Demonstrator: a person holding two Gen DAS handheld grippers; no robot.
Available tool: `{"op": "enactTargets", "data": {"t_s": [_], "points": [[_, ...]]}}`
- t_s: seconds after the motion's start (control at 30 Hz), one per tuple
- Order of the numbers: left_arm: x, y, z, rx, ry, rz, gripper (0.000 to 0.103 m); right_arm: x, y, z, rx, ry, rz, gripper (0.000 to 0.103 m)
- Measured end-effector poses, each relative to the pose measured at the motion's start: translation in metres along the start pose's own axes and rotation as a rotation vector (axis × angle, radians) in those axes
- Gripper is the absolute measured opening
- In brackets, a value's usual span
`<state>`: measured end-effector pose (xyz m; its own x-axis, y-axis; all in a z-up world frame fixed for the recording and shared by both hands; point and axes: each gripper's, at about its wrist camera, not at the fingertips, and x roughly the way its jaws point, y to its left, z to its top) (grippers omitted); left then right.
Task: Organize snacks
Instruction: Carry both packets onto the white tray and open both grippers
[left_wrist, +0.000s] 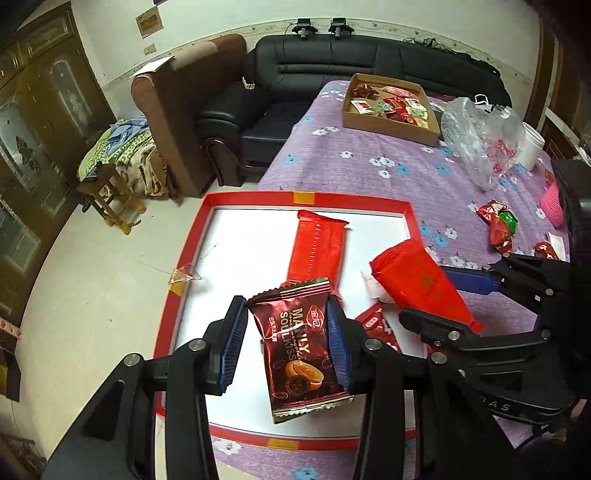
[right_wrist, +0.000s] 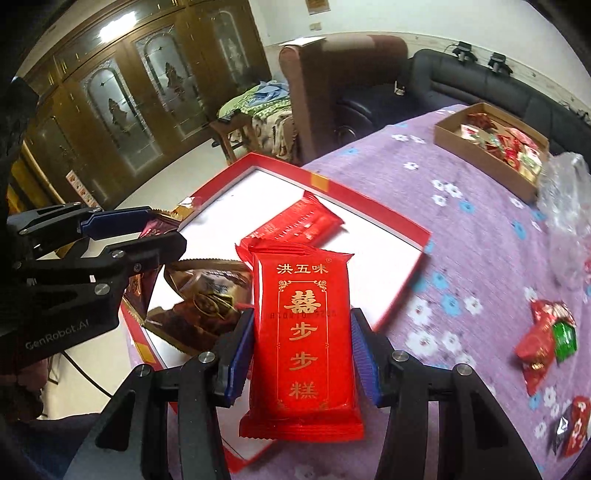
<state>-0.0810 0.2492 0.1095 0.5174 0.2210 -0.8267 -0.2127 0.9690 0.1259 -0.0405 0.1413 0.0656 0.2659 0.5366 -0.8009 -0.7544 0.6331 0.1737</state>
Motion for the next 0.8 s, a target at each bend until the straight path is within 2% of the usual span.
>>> {"op": "enactTargets", "data": {"t_s": [0.23,0.4,0.5,0.6,0.8], "points": [[0.006,0.01,0.001,0.0,0.008,0.038,0.041,0.016,0.016,0.013,-0.038,0.019,0.003,0.05],[0.012,0.015,0.001,-0.014,0.03,0.092,0.042,0.007,0.013,0.012,0.0,-0.018,0.025,0.053],[0.015,0.016,0.002,-0.021,0.038,0.112,0.042,-0.002,0.003,0.011,0.049,-0.043,0.045,0.053],[0.016,0.013,0.003,-0.02,0.045,0.119,0.042,-0.009,-0.008,0.007,0.091,-0.061,0.027,0.053],[0.015,-0.008,0.009,0.032,0.033,0.083,0.043,-0.014,-0.044,-0.015,0.225,-0.038,-0.018,0.053]]}}
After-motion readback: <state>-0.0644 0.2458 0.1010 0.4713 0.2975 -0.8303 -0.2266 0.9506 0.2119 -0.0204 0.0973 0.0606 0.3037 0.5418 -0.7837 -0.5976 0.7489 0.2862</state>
